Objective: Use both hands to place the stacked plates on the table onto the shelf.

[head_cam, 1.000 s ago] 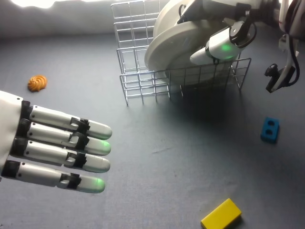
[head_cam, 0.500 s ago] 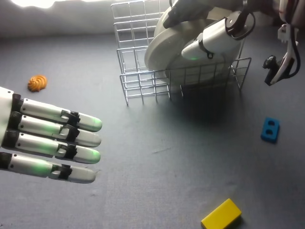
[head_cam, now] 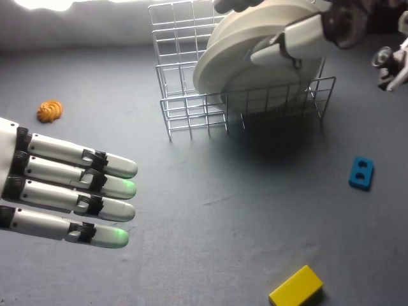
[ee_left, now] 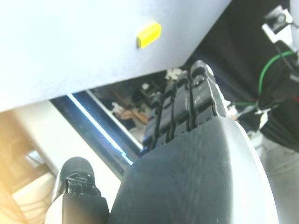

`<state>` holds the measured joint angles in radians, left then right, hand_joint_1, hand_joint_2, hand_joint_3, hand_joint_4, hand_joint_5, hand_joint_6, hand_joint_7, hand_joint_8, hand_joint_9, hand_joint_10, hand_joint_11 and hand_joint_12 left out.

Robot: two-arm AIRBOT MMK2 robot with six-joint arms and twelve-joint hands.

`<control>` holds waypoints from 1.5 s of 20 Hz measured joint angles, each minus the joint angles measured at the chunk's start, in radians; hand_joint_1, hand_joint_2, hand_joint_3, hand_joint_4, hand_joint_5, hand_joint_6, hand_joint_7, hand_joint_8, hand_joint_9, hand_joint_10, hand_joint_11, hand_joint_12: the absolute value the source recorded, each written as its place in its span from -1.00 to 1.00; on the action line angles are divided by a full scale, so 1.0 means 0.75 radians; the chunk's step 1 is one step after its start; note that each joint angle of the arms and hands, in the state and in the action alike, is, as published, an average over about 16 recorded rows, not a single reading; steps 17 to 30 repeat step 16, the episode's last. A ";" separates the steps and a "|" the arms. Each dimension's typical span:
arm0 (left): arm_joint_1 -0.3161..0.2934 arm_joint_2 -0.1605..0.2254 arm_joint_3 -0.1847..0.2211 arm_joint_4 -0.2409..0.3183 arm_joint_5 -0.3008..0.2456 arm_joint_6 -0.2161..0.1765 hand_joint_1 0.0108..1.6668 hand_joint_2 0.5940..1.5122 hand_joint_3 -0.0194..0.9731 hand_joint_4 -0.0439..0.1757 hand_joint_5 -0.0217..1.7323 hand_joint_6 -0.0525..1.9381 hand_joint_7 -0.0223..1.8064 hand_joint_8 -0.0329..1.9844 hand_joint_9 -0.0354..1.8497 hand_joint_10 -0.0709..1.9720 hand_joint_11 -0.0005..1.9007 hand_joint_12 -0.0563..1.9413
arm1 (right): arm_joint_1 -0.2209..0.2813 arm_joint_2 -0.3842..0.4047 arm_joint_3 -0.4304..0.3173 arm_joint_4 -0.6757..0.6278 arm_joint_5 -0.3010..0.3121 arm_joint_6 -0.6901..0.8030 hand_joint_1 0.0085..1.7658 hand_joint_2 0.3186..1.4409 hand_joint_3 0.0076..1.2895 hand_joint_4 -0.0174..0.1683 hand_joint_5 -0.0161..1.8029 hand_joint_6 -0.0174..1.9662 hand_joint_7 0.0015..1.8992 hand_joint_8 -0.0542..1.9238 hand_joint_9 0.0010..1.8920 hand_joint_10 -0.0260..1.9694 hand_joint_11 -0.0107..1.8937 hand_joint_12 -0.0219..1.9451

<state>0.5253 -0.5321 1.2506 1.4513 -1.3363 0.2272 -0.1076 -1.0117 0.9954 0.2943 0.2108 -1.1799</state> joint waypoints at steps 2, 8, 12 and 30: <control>-0.001 0.000 -0.001 0.000 -0.001 0.000 -0.99 0.07 -0.92 -0.58 -0.91 -0.95 -0.90 -0.96 -0.89 -0.92 -0.96 -0.92 | -0.010 0.065 -0.075 -0.046 0.014 -0.006 0.11 0.24 -0.99 -0.84 -0.19 -0.96 -0.15 -0.92 -0.14 -0.96 -0.66 0.23; -0.005 0.000 -0.005 0.000 -0.004 -0.001 -0.98 0.15 -0.92 -0.52 -0.49 -0.45 -0.43 -0.42 -0.48 -0.37 -0.61 -0.34 | -0.074 0.272 -0.304 -0.131 0.036 -0.026 -0.23 0.27 -0.99 -0.82 -0.15 -0.51 -0.11 -0.46 -0.11 -0.48 -0.48 0.47; -0.007 0.000 -0.007 -0.001 -0.005 -0.002 -0.98 0.18 -0.92 -0.33 -0.21 -0.15 -0.15 -0.11 -0.21 -0.06 -0.37 -0.01 | -0.117 0.367 -0.407 -0.150 0.036 -0.033 -0.43 0.28 -0.99 -0.81 -0.07 -0.22 -0.04 -0.17 -0.04 -0.18 -0.32 0.60; -0.010 0.000 -0.008 -0.001 -0.006 -0.002 -0.97 0.22 -0.92 -0.23 0.09 0.19 0.18 0.25 0.09 0.30 -0.12 0.38 | -0.146 0.435 -0.479 -0.162 0.034 -0.036 -0.64 0.28 -0.99 -0.80 0.00 0.10 0.03 0.15 0.02 0.15 -0.16 0.76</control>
